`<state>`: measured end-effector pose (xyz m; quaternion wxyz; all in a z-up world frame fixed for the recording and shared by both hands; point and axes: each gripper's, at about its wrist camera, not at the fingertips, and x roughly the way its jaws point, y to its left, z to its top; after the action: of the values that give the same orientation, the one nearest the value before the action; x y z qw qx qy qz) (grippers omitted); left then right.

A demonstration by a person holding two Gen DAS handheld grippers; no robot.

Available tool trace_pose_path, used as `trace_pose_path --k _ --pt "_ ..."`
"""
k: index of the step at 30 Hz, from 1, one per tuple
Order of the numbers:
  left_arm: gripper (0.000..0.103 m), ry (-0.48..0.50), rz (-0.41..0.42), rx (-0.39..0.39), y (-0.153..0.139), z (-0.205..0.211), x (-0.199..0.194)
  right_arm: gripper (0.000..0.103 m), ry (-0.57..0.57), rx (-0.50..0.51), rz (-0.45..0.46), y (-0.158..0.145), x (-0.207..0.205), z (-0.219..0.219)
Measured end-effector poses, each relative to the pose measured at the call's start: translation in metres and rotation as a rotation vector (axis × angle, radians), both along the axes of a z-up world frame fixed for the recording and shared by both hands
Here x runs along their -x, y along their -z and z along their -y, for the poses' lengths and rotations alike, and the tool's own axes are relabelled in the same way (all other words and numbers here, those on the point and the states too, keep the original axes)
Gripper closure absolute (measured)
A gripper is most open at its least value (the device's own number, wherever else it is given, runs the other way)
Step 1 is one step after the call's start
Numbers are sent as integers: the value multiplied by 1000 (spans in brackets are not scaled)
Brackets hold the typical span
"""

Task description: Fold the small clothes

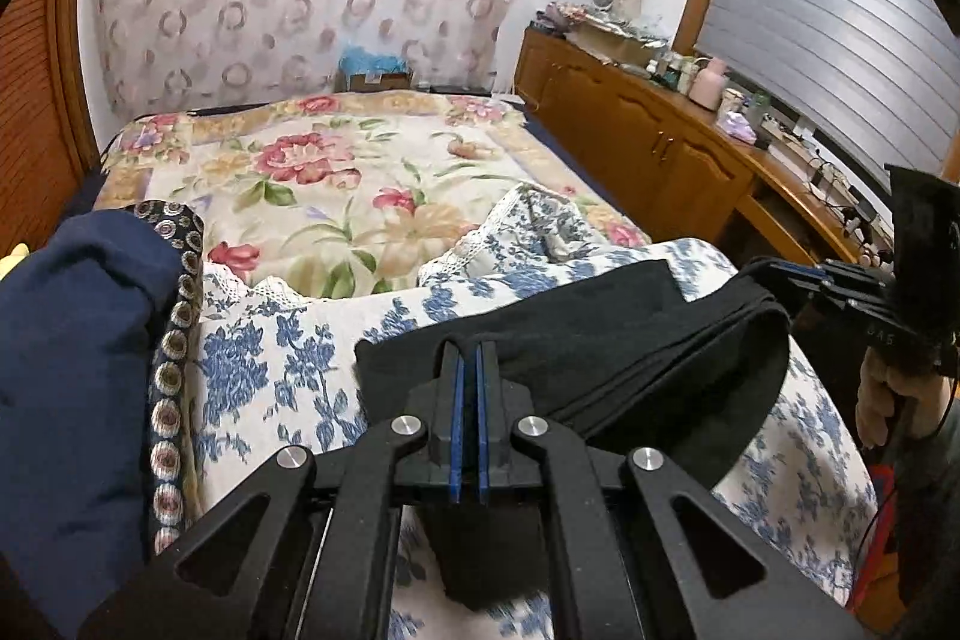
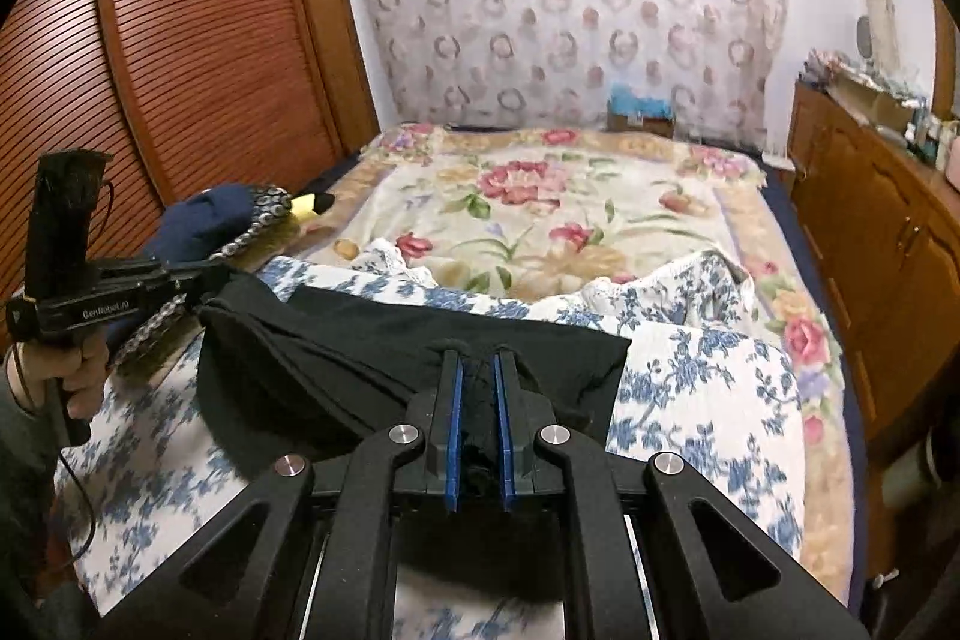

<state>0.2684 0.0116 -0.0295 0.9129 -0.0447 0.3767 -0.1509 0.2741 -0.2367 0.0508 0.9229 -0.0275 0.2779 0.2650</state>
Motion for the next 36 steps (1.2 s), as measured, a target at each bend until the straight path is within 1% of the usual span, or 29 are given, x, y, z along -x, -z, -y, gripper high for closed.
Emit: trace_pose_path --k 4,5,9,11,12,13,15,17,18,19,20,21,22,23,24,25,28,30,33,36 --pt "99 -12 -10 0 0 -3 -16 94 -10 25 -20 -3 -26 -9" --pt "99 -15 -11 -1 0 -3 -20 94 -11 27 -25 -8 -31 -10" --pt "99 -43 -26 -22 1 -1 -33 93 -7 -1 -49 -13 -48 -9" --pt "99 -56 -40 -26 4 -2 -36 93 -3 5 -45 -12 -53 -9" --pt "99 -58 -40 -23 4 -3 -36 90 3 4 -41 -13 -54 -7" --pt "98 -57 -38 -25 3 -2 -36 89 14 0 -42 -14 -56 -5" --pt "92 -59 -29 -40 0 -2 -34 89 47 -4 -22 -20 -54 0" --pt "74 -44 -8 -26 -6 -4 -29 88 53 0 4 -26 -50 3" --pt "69 -32 1 -8 -8 -5 -25 88 52 7 22 -30 -46 5" --pt "62 -19 14 14 -10 -6 -19 87 53 21 37 -34 -41 6" --pt "57 -13 21 25 -11 -7 -15 86 52 36 52 -37 -35 8" --pt "53 -11 24 32 -11 -7 -11 77 44 48 64 -36 -30 9" --pt "44 -8 23 39 -8 -7 -7 71 30 60 72 -34 -24 8" --pt "37 -7 16 43 -5 -7 -5 56 16 71 75 -32 -17 8" --pt "35 -3 5 44 -2 -6 -5 48 11 85 73 -28 -14 7" --pt "32 7 -14 37 5 -4 -6 48 8 102 64 -23 -12 5" --pt "32 -7 -59 -8 22 0 -15 48 12 127 9 -4 -19 -1" --pt "32 -23 -69 -24 31 0 -23 48 19 103 -36 7 -28 -2" --pt "32 -57 -98 -68 42 1 -35 48 48 69 -65 16 -38 -2" --pt "32 -83 -103 -104 47 -1 -43 48 48 55 -88 18 -45 -5"
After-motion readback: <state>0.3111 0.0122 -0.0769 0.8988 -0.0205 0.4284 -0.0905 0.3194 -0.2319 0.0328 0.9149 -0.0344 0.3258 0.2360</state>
